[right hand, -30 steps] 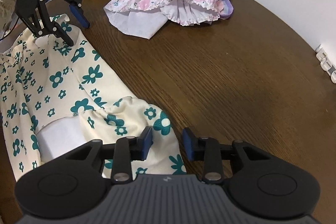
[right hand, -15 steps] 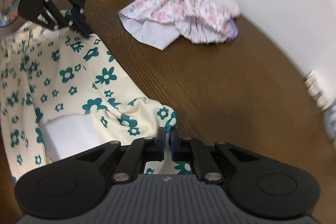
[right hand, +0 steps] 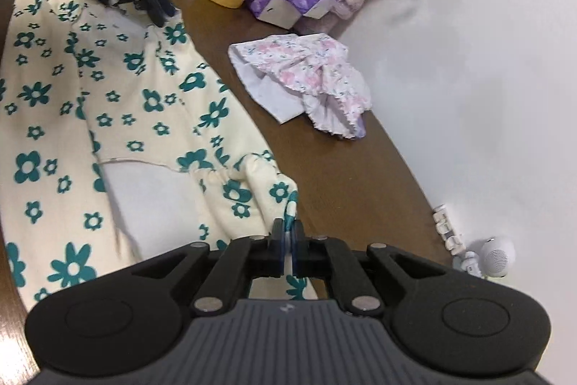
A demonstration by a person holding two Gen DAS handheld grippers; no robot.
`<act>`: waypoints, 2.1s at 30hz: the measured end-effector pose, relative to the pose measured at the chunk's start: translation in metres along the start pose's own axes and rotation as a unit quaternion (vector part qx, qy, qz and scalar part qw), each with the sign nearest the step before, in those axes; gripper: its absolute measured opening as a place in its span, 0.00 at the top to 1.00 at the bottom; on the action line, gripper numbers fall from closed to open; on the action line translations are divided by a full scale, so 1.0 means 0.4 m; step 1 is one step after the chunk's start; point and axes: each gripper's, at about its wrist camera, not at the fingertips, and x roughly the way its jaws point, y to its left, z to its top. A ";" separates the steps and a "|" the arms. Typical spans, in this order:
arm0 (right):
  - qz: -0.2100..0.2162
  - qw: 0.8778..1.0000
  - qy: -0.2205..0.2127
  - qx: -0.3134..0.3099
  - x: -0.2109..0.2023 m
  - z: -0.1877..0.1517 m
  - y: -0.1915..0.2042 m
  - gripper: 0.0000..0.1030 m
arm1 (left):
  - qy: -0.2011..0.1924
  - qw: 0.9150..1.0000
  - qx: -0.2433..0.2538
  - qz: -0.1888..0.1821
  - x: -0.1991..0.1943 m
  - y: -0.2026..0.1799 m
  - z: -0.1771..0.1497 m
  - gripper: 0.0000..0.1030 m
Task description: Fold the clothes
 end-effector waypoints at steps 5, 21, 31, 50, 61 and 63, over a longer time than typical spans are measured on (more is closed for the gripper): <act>-0.016 1.000 -0.007 -0.021 -0.011 -0.015 0.025 0.98 | 0.029 0.998 0.025 -0.053 0.084 0.049 0.021 0.66; -0.025 0.998 -0.025 -0.053 -0.019 -0.044 0.039 0.99 | 0.083 0.973 0.091 -0.197 0.210 0.093 0.068 0.98; -0.041 0.996 -0.028 -0.070 -0.016 -0.053 0.054 0.99 | 0.043 0.987 0.126 -0.085 0.095 -0.009 0.036 0.99; -0.128 0.971 -0.040 -0.200 -0.123 -0.136 0.256 0.98 | -0.010 0.970 0.171 0.174 -0.102 -0.449 -0.117 0.99; -0.116 0.974 -0.020 -0.191 -0.142 -0.156 0.307 0.98 | -0.002 0.974 0.149 0.168 -0.066 -0.457 -0.138 0.99; -0.120 0.974 -0.026 -0.188 -0.151 -0.156 0.311 0.98 | -0.003 0.975 0.145 0.170 -0.070 -0.458 -0.142 0.99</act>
